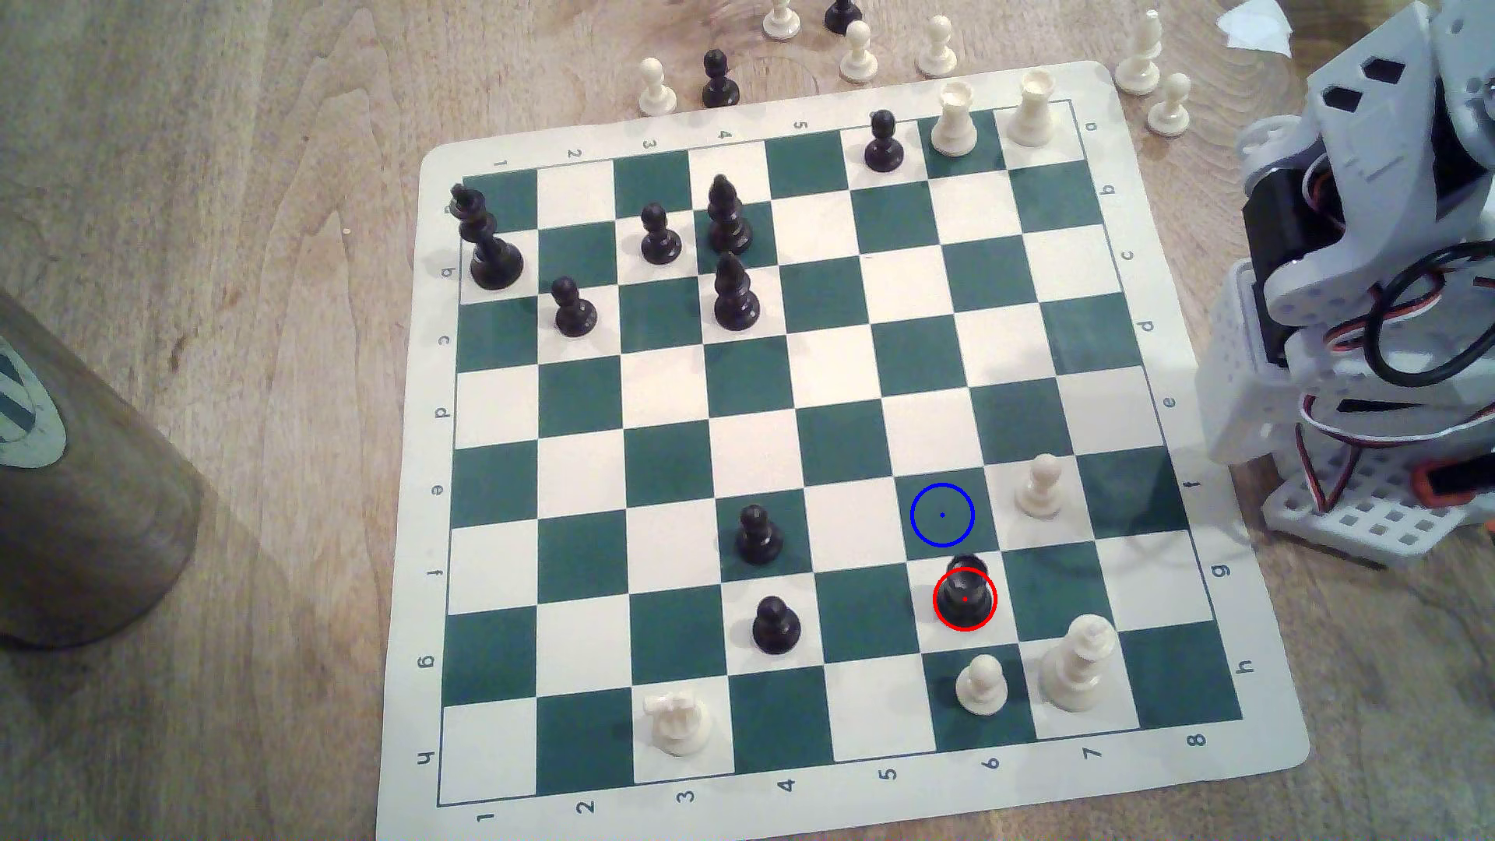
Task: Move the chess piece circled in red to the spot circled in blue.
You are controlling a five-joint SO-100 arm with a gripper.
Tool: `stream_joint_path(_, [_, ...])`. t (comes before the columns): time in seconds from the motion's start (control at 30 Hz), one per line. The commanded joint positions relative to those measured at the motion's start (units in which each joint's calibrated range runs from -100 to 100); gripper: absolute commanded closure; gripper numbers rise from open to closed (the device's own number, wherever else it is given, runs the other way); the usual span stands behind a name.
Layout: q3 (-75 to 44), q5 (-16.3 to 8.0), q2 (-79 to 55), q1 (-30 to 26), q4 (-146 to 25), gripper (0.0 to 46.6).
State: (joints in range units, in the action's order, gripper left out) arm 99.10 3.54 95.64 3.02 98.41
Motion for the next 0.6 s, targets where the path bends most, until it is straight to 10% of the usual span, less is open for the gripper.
stream_joint_path(0.0, [0.8,0.0,0.1,-2.9,-6.8,46.4])
stream_joint_path(0.57, [-22.8,-0.3,0.0,-5.3,-67.0,46.4])
